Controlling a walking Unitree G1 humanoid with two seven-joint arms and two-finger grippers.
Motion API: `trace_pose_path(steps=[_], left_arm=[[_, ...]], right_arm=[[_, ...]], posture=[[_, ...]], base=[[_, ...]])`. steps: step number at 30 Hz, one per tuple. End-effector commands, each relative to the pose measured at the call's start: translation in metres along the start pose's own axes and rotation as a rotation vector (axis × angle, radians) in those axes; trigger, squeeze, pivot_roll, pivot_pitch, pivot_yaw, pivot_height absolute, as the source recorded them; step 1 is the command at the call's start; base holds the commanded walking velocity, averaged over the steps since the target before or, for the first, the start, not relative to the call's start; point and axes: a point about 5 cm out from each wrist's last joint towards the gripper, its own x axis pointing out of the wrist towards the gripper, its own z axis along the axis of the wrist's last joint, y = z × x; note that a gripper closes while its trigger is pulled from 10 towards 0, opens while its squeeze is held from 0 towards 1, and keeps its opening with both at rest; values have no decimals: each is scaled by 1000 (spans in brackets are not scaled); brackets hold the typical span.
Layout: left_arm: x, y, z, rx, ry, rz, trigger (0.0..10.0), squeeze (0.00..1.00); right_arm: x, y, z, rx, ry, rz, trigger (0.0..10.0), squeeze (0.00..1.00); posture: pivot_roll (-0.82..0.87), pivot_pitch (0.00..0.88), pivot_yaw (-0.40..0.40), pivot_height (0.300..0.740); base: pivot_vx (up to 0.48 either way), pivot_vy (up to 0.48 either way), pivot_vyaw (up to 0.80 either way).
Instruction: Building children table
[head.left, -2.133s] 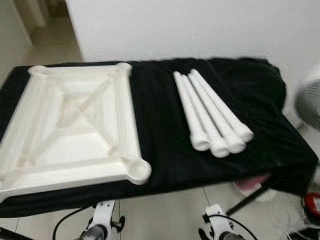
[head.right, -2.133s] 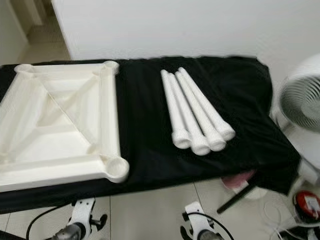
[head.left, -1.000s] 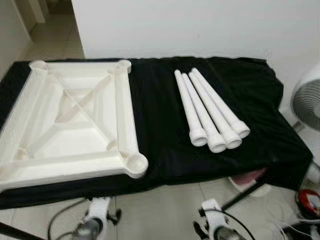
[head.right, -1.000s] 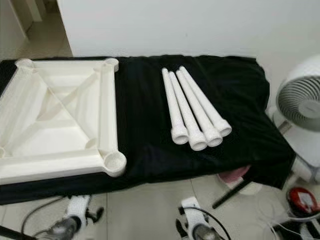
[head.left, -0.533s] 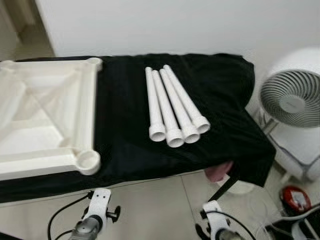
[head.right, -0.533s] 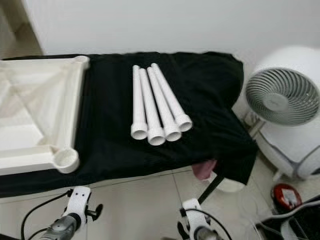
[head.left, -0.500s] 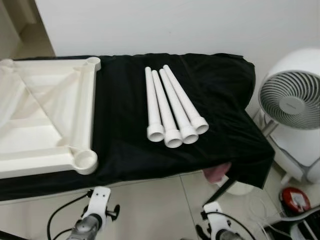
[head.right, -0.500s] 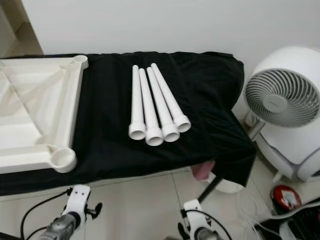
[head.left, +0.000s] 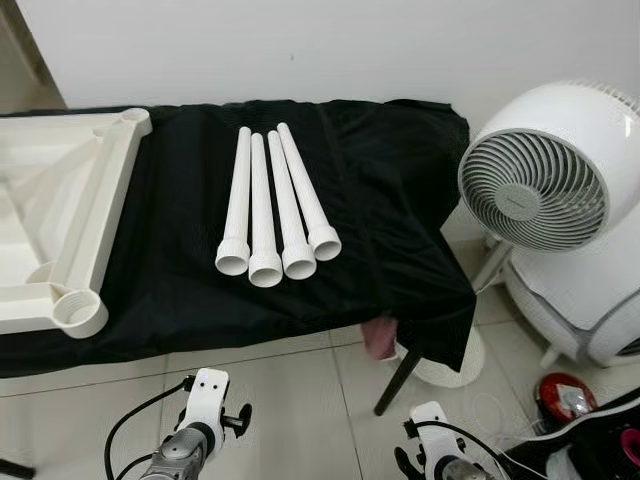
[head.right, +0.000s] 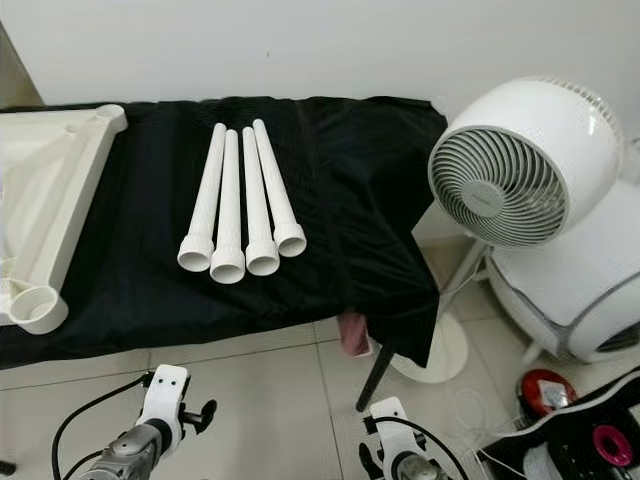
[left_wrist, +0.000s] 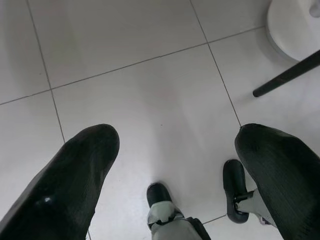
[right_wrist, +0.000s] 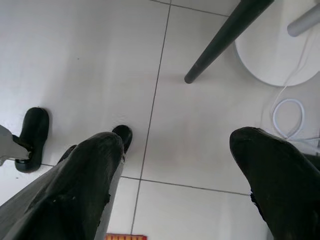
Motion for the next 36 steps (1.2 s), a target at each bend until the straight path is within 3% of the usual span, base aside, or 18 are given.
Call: trace_pose_path(steps=[1,7,12,13,19,20,27,29,30,32,36], left_arm=[[-1,1,-4,-13,18,1,10000,0],[-1,0,-4,-8,13,-8,10000,0],[-1,-7,-3,-21,-3,-97,10000,0],[-2,-7,-3,-30,-8,-109,10000,1000],[-3,-7,-3,-7,-23,-151,10000,1000],[-4,-9,-3,23,-28,-183,10000,0],[-7,-15,2,100,-80,-336,10000,0],[-7,-15,2,100,-80,-336,10000,0],[-9,-19,7,131,-119,-449,10000,0],[-12,-20,15,179,-166,-534,10000,0],[-13,-20,20,195,-189,-573,10000,0]], right_arm=[[-1,2,-3,1,15,7,10000,0],[0,2,-3,-1,14,9,10000,0],[1,5,1,15,-2,35,10000,0],[1,6,1,31,-6,45,10000,1000],[2,6,5,12,-22,52,10000,1000],[2,8,7,10,-36,71,10000,0],[2,8,17,6,-103,139,10000,0],[2,8,17,6,-103,139,10000,0],[1,8,23,0,-152,199,10000,0],[-1,8,31,11,-211,292,10000,0],[-2,7,34,12,-240,343,10000,0]], posture=[[-80,0,-8,740],[-79,0,-9,740],[-78,0,-8,740],[-78,0,-8,740],[-78,0,-8,740],[-81,0,-8,740],[-82,0,-9,740],[-82,0,-9,740],[-80,0,-13,740],[-80,0,-17,740],[-81,0,-18,740]], base=[[0,0,0],[0,0,0],[0,0,0],[0,0,0],[0,0,0],[0,0,0],[0,0,0],[0,0,0],[0,0,0],[0,0,0],[0,0,0]])
